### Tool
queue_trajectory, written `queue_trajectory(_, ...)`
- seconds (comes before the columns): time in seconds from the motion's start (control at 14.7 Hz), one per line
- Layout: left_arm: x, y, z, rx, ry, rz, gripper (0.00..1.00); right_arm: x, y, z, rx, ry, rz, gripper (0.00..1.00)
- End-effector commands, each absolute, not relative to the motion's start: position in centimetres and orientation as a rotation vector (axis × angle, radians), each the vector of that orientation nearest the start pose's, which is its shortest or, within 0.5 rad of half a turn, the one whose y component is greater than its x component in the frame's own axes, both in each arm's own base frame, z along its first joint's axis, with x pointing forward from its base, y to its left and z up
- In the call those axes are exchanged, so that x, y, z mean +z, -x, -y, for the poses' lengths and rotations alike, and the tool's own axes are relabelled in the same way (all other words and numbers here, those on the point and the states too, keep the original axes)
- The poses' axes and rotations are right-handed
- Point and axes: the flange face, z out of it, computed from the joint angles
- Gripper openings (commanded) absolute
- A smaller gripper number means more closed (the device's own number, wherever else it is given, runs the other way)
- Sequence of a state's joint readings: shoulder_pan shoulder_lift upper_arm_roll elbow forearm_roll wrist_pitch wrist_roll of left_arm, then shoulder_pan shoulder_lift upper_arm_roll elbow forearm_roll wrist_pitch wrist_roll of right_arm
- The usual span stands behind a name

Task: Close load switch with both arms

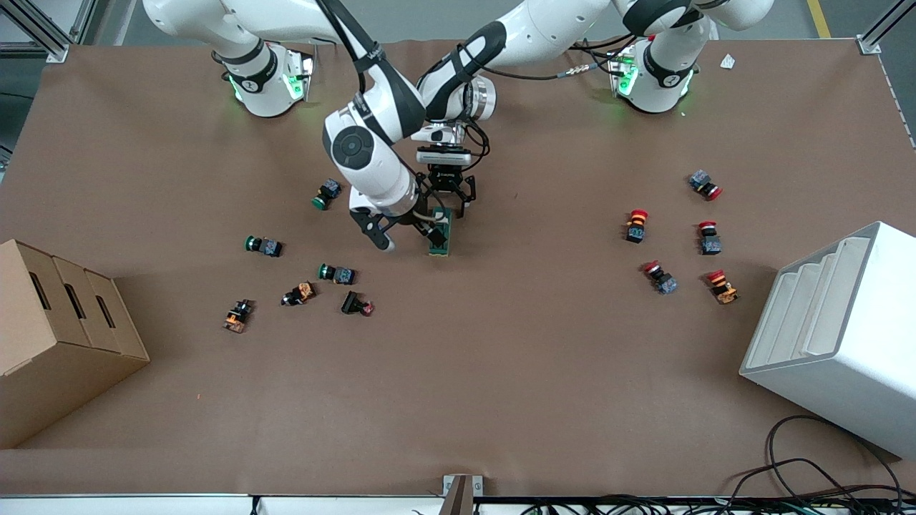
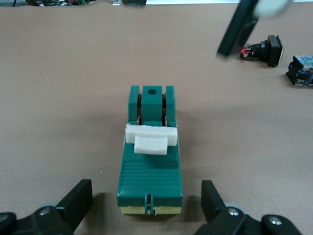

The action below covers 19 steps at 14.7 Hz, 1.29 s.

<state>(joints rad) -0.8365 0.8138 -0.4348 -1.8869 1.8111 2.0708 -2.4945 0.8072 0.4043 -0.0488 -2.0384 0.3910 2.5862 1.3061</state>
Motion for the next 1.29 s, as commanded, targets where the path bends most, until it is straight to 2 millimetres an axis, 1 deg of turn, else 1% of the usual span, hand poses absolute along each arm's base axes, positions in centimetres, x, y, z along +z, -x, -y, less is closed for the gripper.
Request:
queue_trajectory(0.0,8.1,-22.0,55.7,-1.506,2.827,-0.096,0.99,23.8,-43.1,-42.2,0.148,2.62,-1.226,1.0)
queue_trajectory(0.14,7.4,-21.8,55.5,-1.524,2.827,-0.073,0.99,22.9,-42.9,-42.5,0.138,2.614,-1.231,1.0)
queue_trajectory(0.34,6.8,-21.6,55.3,-1.525,2.827,-0.07,0.99,21.5,-41.7,-43.7,0.148,2.591,-1.246,1.0)
queue_trajectory(0.41,6.6,-21.6,55.2,-1.525,2.824,-0.07,0.99,21.0,-41.5,-43.7,0.148,2.593,-1.251,1.0)
queue_trajectory(0.68,6.1,-21.5,55.0,-1.514,2.822,-0.074,0.99,20.7,-40.6,-44.7,0.157,2.599,-1.247,1.0)
queue_trajectory(1.02,5.2,-21.5,54.7,-1.508,2.811,-0.078,0.99,19.9,-41.1,-45.5,0.155,2.594,-1.254,1.0)
queue_trajectory(1.22,4.8,-21.4,54.5,-1.502,2.808,-0.072,0.99,19.9,-41.9,-46.2,0.148,2.581,-1.251,1.0)
